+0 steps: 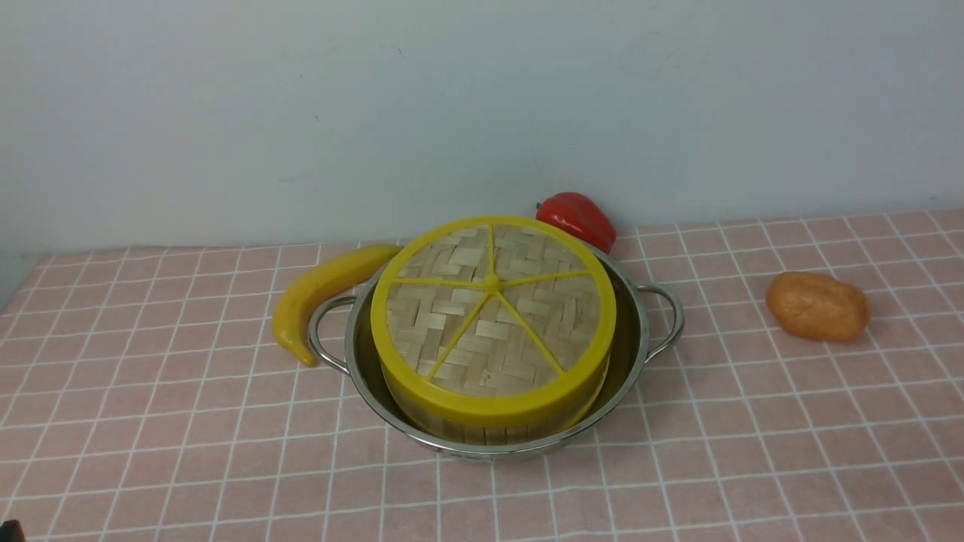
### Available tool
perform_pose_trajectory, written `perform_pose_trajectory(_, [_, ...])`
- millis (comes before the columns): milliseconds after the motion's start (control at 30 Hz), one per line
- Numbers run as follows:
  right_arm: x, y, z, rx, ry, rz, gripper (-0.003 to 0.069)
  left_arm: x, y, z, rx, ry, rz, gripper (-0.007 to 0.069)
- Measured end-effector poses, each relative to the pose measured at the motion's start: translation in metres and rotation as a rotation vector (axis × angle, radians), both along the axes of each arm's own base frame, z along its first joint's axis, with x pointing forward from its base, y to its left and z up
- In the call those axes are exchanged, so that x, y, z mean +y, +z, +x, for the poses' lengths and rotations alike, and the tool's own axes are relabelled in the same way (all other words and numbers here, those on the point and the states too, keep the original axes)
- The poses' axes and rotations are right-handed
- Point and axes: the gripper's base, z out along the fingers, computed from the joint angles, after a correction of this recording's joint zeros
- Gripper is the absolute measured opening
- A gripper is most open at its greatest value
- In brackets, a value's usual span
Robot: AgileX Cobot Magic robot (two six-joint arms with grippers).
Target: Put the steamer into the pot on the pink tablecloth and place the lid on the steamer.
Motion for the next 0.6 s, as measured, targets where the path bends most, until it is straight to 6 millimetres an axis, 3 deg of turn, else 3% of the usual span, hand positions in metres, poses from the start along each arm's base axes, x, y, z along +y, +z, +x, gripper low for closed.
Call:
perform_pose_trajectory(133, [0.0, -0.021, 0.002, 0.076, -0.001, 0.008, 0.024, 0.0, 0.0, 0.0, 0.0, 0.0, 0.0, 0.0138])
perform_pose_trajectory(600, [0.0, -0.022, 0.002, 0.082, -0.002, 0.019, 0.024, 0.0, 0.0, 0.0, 0.0, 0.0, 0.0, 0.0158])
